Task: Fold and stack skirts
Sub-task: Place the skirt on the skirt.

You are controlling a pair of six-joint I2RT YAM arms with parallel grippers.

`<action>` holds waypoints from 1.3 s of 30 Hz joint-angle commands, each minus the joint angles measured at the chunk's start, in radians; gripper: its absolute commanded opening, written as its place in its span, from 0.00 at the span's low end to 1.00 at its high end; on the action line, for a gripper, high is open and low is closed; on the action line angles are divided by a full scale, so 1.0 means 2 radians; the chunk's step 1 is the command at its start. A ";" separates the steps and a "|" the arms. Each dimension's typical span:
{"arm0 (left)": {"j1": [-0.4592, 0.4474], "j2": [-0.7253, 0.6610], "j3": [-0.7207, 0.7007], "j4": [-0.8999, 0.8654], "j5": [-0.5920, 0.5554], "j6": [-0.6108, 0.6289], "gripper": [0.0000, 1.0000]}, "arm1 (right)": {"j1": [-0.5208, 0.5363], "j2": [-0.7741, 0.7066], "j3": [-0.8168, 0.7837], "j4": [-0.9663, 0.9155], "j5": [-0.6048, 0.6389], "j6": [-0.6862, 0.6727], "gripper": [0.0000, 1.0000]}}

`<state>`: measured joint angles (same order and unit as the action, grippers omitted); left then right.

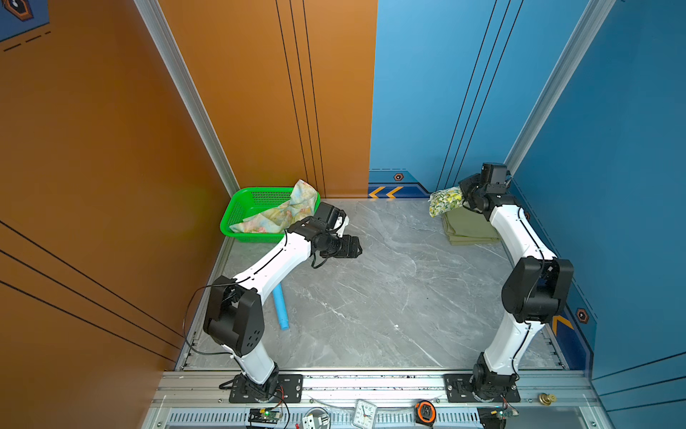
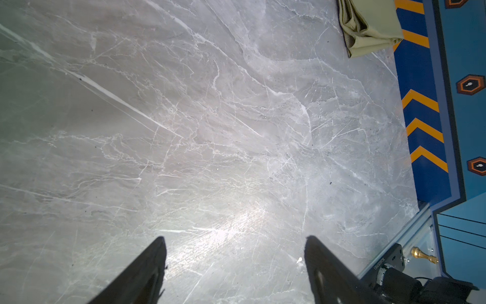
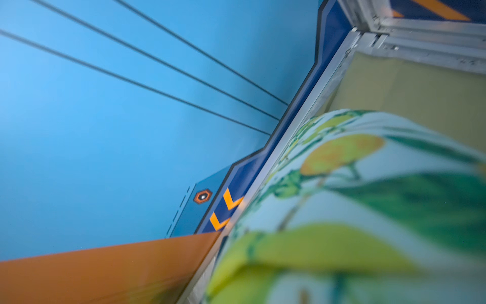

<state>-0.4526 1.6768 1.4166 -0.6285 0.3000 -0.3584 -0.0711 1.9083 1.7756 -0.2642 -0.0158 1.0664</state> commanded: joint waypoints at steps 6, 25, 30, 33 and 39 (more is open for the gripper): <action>0.008 0.009 -0.004 0.010 0.022 0.008 0.84 | -0.022 0.076 0.110 0.029 0.111 0.087 0.00; 0.039 -0.014 -0.036 0.083 0.057 -0.013 0.85 | -0.032 0.268 0.328 -0.036 0.111 0.132 0.00; 0.053 -0.024 -0.042 0.103 0.065 -0.022 0.85 | -0.033 0.230 0.241 -0.024 0.103 0.131 0.00; 0.062 -0.026 -0.043 0.107 0.073 -0.028 0.85 | -0.036 0.208 0.196 -0.016 0.096 0.133 0.00; 0.064 -0.044 -0.054 0.119 0.067 -0.032 0.85 | -0.039 0.165 0.127 -0.005 0.089 0.133 0.00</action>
<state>-0.3279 1.6299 1.3308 -0.4095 0.4137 -0.4129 -0.1387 2.3398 2.0655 -0.3191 0.1738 1.3251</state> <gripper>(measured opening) 0.852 0.067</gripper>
